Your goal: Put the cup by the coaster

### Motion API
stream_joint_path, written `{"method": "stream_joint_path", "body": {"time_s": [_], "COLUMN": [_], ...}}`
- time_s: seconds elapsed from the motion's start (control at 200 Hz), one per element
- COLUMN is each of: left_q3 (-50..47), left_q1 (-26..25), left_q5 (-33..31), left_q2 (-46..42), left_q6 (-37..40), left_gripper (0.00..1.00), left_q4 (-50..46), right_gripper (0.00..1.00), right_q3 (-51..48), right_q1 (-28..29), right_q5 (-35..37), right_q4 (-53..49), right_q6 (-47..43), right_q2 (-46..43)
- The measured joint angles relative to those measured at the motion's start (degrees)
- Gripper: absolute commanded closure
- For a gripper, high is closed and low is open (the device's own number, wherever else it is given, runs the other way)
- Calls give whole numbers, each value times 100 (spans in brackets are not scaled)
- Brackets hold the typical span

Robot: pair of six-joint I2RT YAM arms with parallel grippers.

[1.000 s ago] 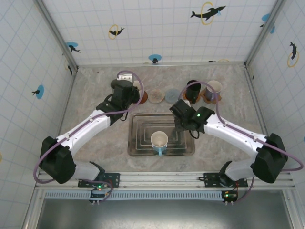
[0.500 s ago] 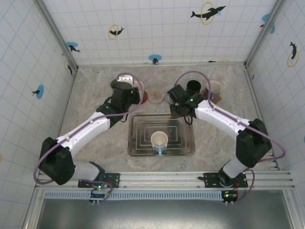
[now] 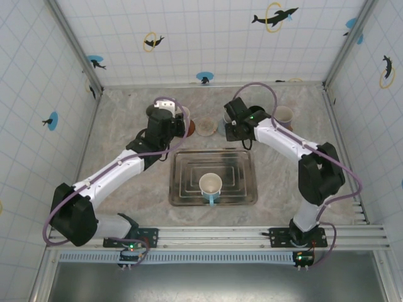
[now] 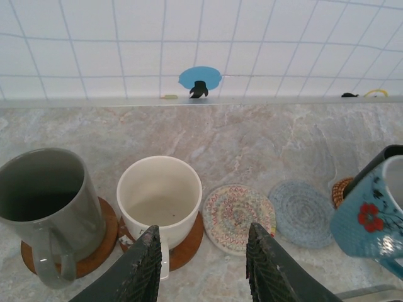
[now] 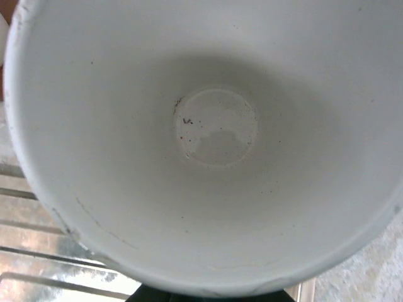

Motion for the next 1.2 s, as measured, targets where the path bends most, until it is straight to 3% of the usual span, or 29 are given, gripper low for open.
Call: {"method": "stream_joint_path", "body": {"time_s": [0.541,1.196], "left_q3": [0,-15], "left_q1": [13,48], "left_q5": [81,146], "left_q2": [7,55], "left_q6": [15,15], "left_gripper": [62,62], "left_q4": [44,157], "right_gripper": [100,100], "right_q3": [1027,1296], "right_q1": [-251,-358], "right_q5": [-133,-114], "right_q4": [20,4], "right_q6": [-190,-321], "right_q2": [1178,1563]}}
